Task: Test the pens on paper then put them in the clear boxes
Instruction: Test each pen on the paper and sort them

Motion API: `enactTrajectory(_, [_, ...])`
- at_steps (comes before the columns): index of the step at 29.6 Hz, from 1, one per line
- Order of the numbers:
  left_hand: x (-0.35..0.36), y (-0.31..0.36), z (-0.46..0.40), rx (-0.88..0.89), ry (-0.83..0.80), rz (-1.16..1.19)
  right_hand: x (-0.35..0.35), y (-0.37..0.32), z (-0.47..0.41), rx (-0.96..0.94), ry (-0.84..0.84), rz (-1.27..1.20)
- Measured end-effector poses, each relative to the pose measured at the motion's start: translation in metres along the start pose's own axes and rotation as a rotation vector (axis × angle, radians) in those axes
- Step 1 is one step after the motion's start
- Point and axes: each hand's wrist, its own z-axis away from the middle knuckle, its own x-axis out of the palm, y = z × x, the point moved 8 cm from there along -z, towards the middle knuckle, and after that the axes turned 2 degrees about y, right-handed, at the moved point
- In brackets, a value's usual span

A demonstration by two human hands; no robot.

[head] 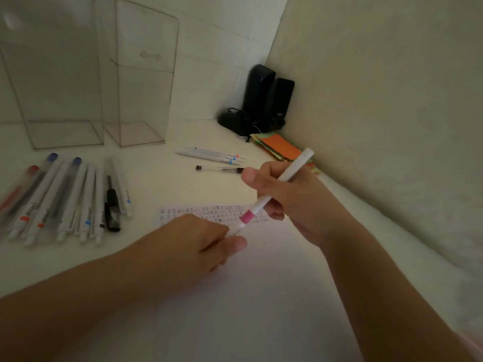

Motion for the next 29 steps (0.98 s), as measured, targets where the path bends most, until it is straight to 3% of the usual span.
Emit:
enactTrajectory(5, [-0.007,-0.002,-0.001,0.049,-0.034,-0.238,-0.031,-0.011,0.038,-0.003,-0.121,0.133])
enactTrajectory(8, [0.003,0.030,-0.001,0.156,-0.063,-0.282,-0.084,-0.014,0.103,-0.046,0.026,0.165])
enactTrajectory(12, [0.046,0.117,0.000,0.270,-0.068,-0.050,-0.148,0.008,0.216,-0.022,0.309,0.137])
enactTrajectory(16, [0.111,0.212,0.006,0.454,-0.291,-0.030,-0.193,0.063,0.327,0.162,0.615,0.086])
enactTrajectory(18, [0.140,0.240,0.011,0.518,-0.395,-0.019,-0.197,0.092,0.366,0.269,0.671,0.097])
enactTrajectory(23, [0.198,0.283,0.027,0.701,-0.530,0.076,-0.187,0.167,0.428,0.515,0.623,0.132])
enactTrajectory(29, [0.232,0.295,0.025,0.746,-0.562,0.092,-0.188,0.241,0.458,0.704,0.523,0.362])
